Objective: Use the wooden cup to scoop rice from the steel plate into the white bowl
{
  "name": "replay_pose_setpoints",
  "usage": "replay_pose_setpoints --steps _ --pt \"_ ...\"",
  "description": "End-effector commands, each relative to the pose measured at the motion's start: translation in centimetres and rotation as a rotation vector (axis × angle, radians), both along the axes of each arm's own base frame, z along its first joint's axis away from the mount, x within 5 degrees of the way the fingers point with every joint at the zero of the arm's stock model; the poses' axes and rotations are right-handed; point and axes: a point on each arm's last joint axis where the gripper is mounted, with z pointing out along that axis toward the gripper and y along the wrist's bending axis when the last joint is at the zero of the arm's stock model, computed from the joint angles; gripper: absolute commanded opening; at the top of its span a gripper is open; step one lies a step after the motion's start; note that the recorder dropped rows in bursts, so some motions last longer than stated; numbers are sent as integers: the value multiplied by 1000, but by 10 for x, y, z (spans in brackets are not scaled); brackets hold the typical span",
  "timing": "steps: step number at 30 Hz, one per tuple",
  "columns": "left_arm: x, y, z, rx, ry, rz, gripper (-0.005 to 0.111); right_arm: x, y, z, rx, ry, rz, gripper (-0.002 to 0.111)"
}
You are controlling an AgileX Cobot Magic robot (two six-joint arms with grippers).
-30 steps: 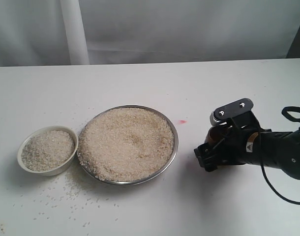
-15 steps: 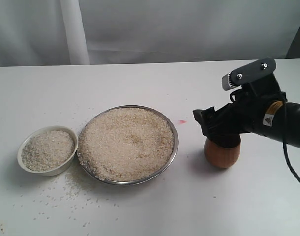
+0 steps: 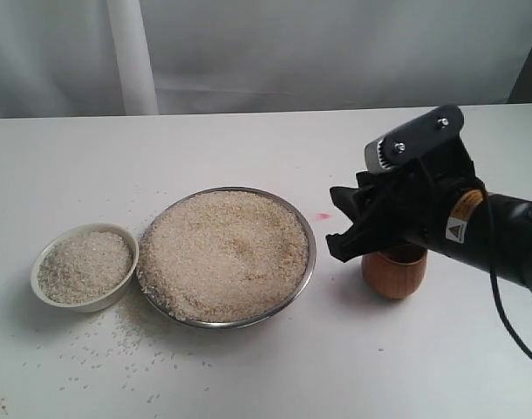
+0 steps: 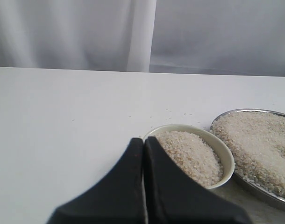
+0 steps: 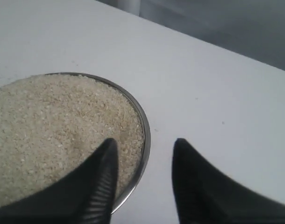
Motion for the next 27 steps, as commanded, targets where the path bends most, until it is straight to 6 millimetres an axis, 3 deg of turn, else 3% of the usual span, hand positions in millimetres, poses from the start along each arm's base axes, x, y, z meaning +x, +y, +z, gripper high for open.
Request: replay_pose_setpoints --steps 1,4,11,22,27 --pt "0 0 1 -8 -9 -4 0 -19 -8 7 96 -120 10 13" --pt "0 0 1 -8 -9 -4 0 -36 -17 15 169 -196 -3 0" --pt "0 0 1 -10 -9 -4 0 -69 -33 28 249 -278 3 0" --pt "0 0 1 -10 -9 -4 0 -73 -36 35 262 -305 3 0" --pt "0 0 1 -10 -9 -4 0 -77 -48 30 269 -151 -126 0"
